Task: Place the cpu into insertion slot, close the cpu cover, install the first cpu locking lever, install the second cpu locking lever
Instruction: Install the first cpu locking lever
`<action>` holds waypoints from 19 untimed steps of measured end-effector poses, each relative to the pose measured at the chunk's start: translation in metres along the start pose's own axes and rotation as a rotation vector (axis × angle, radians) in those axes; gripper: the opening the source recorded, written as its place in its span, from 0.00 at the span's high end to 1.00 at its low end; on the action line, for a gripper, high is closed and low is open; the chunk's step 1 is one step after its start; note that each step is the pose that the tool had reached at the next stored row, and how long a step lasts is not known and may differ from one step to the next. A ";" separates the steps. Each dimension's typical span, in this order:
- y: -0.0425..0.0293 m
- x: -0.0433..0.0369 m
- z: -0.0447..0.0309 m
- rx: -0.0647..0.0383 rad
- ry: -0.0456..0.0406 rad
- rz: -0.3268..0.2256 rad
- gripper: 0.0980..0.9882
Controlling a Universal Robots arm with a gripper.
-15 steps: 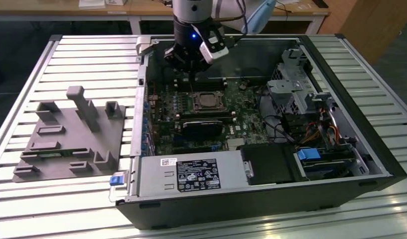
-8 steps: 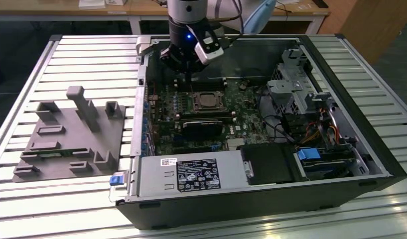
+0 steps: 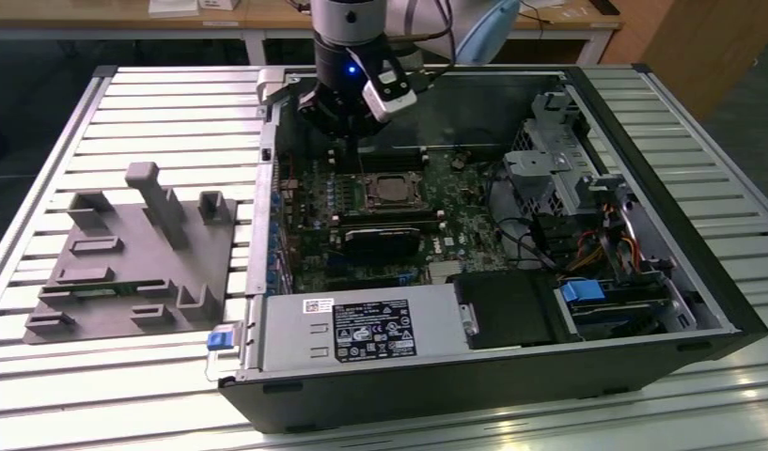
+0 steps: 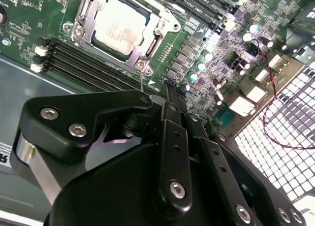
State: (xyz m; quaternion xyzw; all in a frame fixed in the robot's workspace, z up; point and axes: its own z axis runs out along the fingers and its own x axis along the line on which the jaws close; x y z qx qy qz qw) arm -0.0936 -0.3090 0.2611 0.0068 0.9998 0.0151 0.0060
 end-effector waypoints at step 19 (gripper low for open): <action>0.0176 0.0021 0.0039 0.000 0.0001 0.000 0.97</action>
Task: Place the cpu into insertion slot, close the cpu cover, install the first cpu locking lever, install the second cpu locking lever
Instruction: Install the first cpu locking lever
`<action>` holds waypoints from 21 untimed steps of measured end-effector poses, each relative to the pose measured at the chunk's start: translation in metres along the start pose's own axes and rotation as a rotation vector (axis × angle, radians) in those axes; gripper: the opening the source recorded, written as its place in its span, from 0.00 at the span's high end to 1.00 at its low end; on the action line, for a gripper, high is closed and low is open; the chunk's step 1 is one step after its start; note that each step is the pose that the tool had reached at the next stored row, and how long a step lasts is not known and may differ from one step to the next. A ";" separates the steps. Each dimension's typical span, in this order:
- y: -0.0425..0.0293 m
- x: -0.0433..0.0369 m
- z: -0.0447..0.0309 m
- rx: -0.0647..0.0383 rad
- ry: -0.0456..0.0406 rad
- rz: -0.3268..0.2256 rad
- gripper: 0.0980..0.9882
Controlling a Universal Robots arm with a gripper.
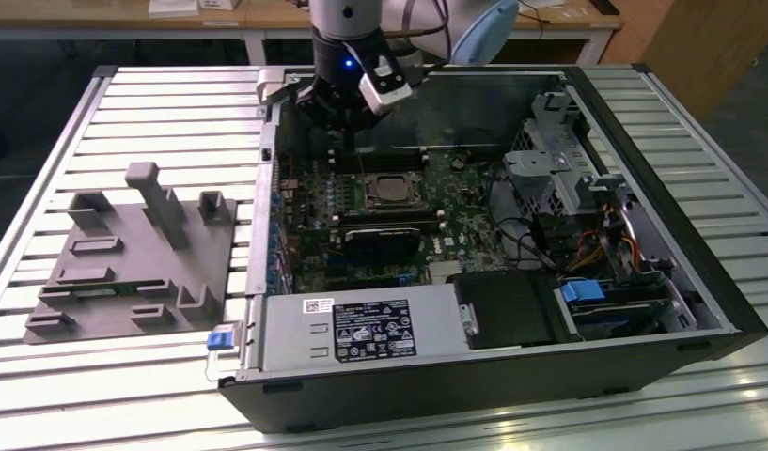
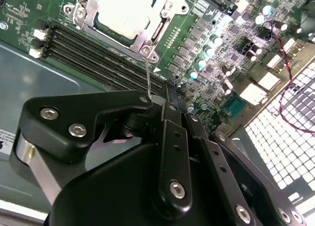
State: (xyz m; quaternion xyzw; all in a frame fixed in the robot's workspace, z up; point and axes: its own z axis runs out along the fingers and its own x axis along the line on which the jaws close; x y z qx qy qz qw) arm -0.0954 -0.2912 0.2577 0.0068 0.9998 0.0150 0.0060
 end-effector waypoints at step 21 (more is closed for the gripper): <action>0.0010 -0.0500 0.0082 0.001 0.0014 0.000 0.97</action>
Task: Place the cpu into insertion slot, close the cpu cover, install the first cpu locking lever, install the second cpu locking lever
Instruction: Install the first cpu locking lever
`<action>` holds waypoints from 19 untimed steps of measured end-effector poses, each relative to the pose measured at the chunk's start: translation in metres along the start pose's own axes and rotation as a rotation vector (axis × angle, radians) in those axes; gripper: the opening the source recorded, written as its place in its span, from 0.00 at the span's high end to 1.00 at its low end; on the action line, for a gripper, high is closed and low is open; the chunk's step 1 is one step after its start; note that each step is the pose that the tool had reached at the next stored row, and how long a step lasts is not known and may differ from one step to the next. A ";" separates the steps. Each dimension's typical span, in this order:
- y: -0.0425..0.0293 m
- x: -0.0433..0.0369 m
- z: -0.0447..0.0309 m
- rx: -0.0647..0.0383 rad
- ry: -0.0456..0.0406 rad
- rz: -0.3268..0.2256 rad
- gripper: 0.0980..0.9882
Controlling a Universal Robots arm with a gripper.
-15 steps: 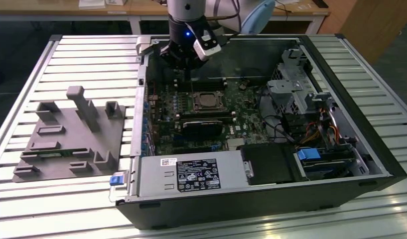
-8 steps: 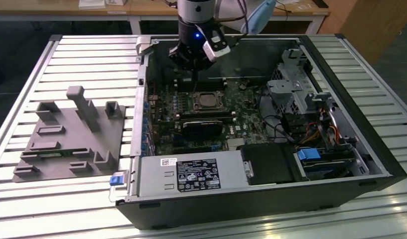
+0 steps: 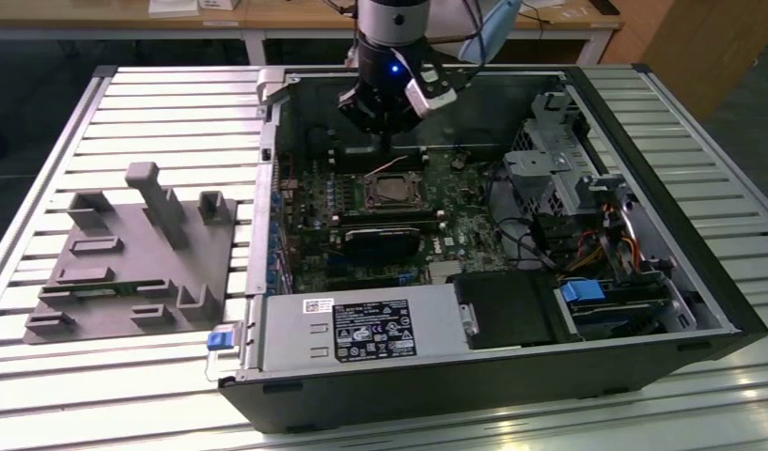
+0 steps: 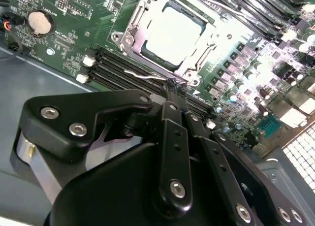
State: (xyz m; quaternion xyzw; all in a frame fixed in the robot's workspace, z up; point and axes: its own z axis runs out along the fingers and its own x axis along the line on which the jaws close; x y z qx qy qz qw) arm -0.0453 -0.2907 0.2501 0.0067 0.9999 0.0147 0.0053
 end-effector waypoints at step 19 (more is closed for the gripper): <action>0.0009 -0.0069 0.0226 -0.021 -0.0209 -0.022 0.97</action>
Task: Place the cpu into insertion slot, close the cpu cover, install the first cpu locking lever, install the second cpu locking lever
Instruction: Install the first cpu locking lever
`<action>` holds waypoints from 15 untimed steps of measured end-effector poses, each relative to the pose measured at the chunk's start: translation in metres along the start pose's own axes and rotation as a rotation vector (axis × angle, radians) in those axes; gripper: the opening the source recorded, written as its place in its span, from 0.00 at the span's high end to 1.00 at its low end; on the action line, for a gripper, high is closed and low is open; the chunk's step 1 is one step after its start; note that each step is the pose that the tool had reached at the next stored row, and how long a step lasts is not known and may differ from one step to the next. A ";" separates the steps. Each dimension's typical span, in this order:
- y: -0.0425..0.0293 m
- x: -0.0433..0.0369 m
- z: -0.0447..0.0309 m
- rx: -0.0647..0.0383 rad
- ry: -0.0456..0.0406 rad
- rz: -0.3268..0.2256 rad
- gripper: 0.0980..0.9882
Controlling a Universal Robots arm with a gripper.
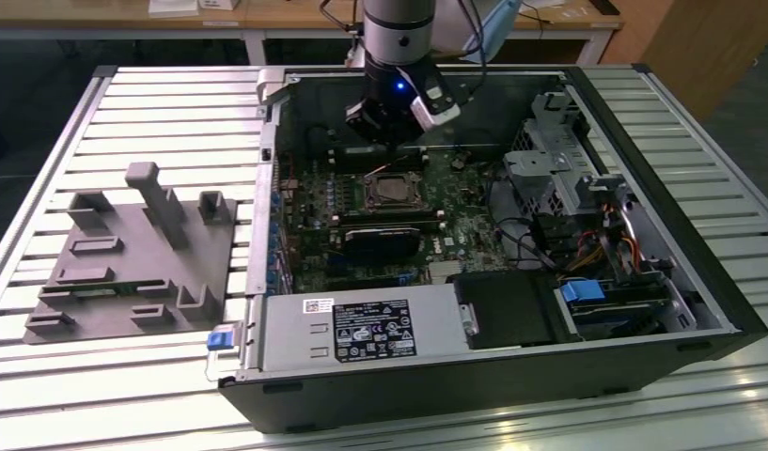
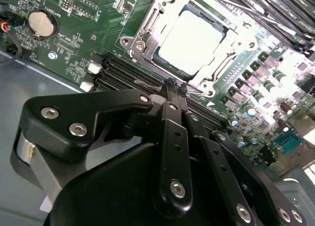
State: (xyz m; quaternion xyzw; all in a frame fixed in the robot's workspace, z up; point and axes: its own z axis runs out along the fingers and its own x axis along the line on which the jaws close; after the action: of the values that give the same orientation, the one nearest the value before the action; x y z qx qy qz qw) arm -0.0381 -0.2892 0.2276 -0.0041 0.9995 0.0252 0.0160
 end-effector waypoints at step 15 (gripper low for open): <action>0.0047 -0.0077 0.0045 0.000 -0.0016 0.000 0.97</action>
State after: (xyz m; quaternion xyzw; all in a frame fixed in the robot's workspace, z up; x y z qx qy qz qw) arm -0.0303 -0.2843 0.2236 -0.0040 0.9995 0.0253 0.0168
